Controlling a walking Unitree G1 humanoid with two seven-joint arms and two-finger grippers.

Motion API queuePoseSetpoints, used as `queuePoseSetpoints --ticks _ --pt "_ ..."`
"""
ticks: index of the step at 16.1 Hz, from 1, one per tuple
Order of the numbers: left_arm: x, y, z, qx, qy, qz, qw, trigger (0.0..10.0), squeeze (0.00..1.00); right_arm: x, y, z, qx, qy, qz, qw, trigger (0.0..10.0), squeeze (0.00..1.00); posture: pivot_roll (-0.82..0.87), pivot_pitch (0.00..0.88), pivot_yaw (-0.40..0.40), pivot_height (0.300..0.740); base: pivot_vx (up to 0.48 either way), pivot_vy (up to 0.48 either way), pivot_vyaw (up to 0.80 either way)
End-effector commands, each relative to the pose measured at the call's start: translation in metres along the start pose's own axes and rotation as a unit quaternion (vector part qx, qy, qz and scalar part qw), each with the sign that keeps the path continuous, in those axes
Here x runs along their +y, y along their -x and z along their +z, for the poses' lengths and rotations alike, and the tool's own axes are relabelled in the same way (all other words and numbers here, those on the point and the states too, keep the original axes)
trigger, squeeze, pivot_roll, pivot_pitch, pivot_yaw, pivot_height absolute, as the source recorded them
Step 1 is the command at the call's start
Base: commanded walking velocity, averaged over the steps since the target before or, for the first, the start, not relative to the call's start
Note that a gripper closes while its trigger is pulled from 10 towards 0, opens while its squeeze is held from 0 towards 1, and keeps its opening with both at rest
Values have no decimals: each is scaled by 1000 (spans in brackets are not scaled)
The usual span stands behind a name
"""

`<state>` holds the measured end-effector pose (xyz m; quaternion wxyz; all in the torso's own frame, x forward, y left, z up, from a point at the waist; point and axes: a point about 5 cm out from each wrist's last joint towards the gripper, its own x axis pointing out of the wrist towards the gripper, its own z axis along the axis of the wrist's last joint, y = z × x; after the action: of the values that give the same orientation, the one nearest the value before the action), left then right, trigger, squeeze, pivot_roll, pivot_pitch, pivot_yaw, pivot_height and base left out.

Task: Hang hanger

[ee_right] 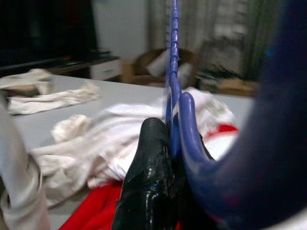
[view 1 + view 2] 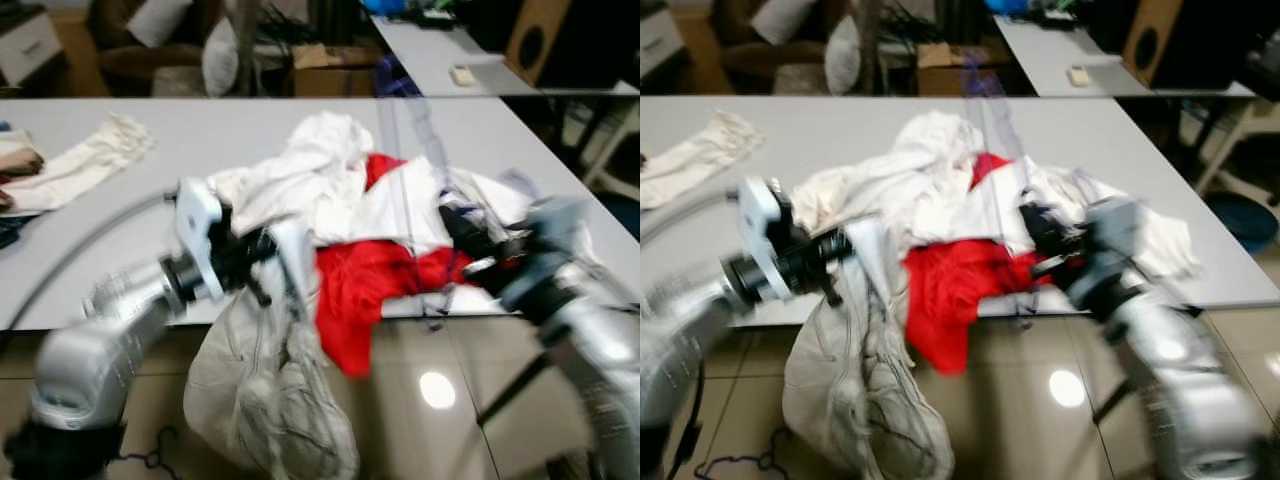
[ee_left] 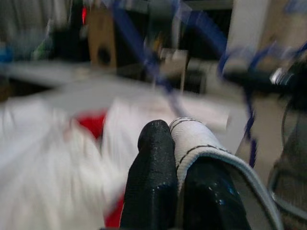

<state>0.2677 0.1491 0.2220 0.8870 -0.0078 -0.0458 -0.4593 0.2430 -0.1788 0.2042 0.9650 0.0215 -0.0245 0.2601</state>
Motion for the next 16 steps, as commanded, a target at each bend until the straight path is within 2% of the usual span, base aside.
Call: queuePoseSetpoints --ticks 1,3,5,6,8,9,10,11,13,16 --pt "5 1 28 -56 -26 -10 998 10000 0 3 -1 5 -6 -10 37 999 10000 0 -127 0 -27 740 0 0 0" --pt "23 -12 65 -142 -12 -16 990 10000 0 -4 8 16 1 -6 92 996 10000 0 -129 0 -25 740 0 0 0" --pt "30 -18 81 -178 -9 -32 983 10000 0 -6 13 19 17 5 121 992 10000 0 -129 0 -24 740 0 0 0" --pt "44 -25 97 -194 -12 -22 981 10000 0 -8 19 21 30 18 145 989 10000 0 -131 0 -20 740 0 0 0" --pt "83 -35 118 -177 -44 85 980 10000 0 -13 27 34 7 9 170 985 10000 0 -135 0 -10 740 0 0 0" --pt "102 -38 123 -154 -75 151 973 10000 0 -14 29 43 -21 -9 179 984 10000 0 -141 0 -1 740 0 0 0" --pt "122 -39 130 -123 -117 237 956 10000 0 -10 32 51 -44 -26 201 978 10000 0 -145 0 4 740 0 0 0" --pt "130 -39 139 -136 -113 269 947 10000 0 -4 36 53 -51 -38 228 972 10000 0 -149 0 11 740 0 0 0" --pt "127 -47 159 -177 -118 251 944 10000 0 8 43 45 -11 -43 275 960 10000 0 -153 0 17 740 0 0 0" --pt "119 -61 178 -206 -119 205 949 10000 0 18 43 32 50 -38 310 949 10000 0 -152 0 21 740 0 0 0"
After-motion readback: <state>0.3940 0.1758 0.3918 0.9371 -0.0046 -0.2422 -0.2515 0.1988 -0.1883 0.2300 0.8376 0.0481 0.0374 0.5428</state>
